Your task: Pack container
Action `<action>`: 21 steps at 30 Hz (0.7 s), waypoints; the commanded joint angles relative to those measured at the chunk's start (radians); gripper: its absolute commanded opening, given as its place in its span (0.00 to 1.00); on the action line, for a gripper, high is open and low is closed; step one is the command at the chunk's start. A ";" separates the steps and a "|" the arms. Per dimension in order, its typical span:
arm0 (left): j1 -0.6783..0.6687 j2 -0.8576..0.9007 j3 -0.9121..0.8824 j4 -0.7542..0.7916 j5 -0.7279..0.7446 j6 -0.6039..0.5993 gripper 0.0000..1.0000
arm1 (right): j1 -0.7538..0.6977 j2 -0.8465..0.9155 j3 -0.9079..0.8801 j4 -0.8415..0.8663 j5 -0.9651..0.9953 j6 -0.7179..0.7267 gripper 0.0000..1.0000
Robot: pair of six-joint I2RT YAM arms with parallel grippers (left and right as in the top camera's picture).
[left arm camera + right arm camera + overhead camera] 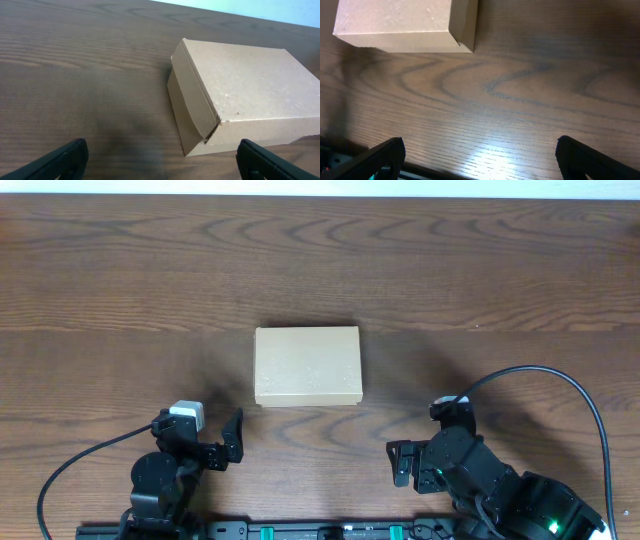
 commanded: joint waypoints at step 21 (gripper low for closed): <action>0.007 -0.007 -0.021 0.007 -0.010 0.014 0.95 | 0.026 -0.093 -0.106 0.110 0.138 -0.049 0.99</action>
